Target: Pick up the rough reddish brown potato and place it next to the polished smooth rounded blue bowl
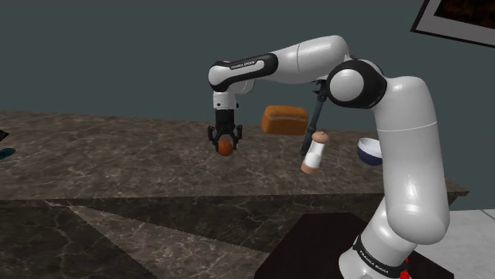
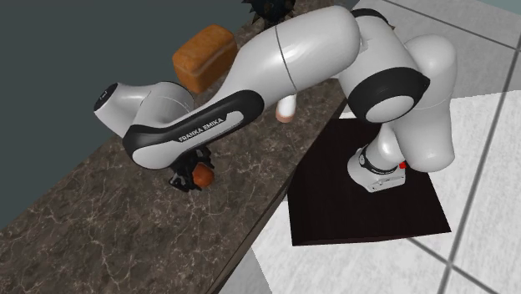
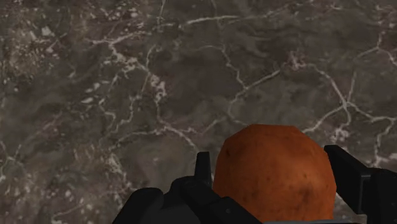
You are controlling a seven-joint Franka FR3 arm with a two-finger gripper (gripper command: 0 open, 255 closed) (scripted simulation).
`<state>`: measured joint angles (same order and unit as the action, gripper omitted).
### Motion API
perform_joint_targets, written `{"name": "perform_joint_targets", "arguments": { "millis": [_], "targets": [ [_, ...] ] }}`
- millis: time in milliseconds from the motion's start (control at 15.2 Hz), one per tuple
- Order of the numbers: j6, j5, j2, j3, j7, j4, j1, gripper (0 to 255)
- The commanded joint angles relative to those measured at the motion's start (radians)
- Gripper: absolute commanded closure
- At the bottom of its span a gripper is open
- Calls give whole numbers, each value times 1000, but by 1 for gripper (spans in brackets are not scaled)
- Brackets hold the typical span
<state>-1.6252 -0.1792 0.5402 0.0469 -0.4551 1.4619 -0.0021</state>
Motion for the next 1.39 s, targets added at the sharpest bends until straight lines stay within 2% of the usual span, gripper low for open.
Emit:
{"name": "perform_joint_targets", "arguments": {
  "millis": [0,1320],
  "targets": [
    [23,0,-7,0,-4,-16,-1,255],
    [270,-3,-37,4,-47,-236,-7,255]
  ]
}}
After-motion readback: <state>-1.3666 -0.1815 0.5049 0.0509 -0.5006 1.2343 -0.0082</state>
